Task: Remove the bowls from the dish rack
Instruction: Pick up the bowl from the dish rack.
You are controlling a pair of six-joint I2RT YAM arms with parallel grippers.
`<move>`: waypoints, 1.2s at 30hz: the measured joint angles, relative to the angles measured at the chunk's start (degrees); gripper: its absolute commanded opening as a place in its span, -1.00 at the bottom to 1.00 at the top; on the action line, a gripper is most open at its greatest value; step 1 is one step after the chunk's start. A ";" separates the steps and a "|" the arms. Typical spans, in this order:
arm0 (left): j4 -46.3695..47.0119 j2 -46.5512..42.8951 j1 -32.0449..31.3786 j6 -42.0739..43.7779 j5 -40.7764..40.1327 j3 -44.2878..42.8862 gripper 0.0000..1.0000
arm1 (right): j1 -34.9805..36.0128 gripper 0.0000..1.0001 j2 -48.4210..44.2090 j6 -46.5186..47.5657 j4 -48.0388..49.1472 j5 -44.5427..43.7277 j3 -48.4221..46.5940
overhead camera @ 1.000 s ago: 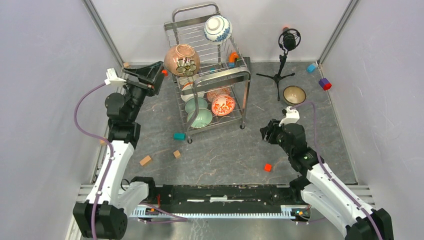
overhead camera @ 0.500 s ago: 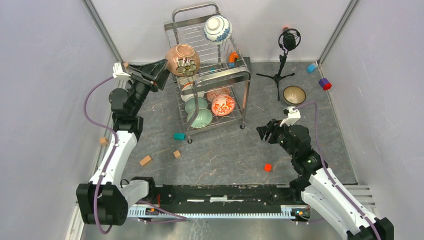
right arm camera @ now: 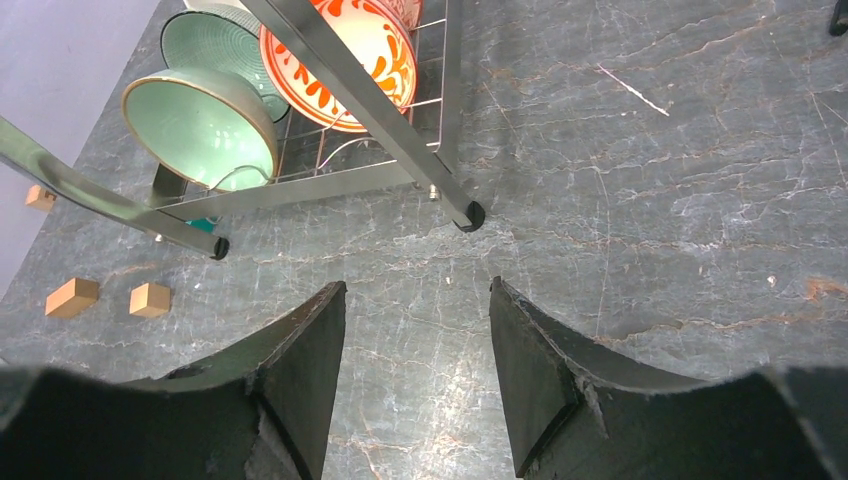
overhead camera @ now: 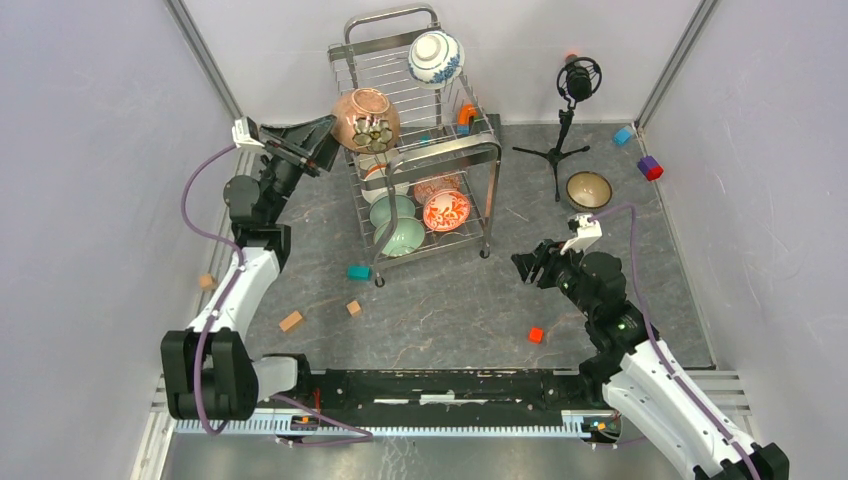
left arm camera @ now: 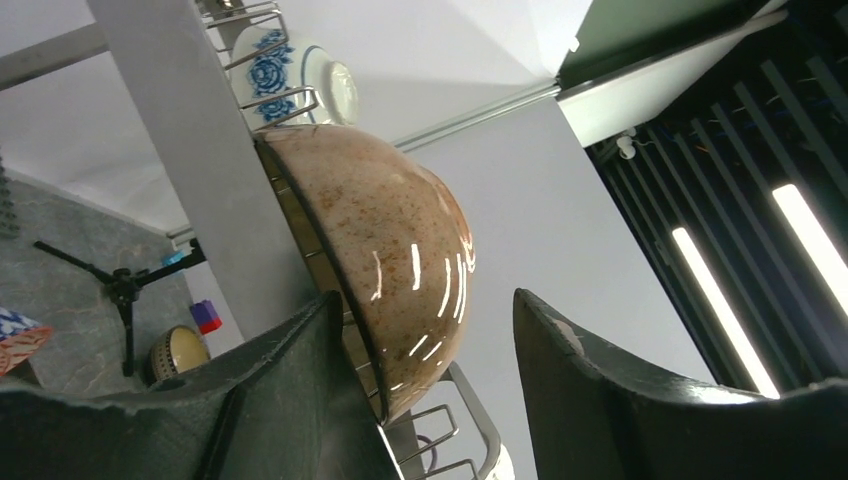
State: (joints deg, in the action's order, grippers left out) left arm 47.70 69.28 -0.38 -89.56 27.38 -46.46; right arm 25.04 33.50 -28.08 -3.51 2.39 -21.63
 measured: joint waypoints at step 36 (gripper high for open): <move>26.53 14.23 0.00 -14.71 3.26 -1.31 -0.51 | 0.00 0.20 -0.44 1.07 0.02 0.66 0.90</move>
State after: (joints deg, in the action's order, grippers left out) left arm 74.24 83.50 -0.38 -104.27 30.63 -47.77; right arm 25.04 33.06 -27.00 -3.49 3.05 -20.73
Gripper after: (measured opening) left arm 0.374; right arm 0.600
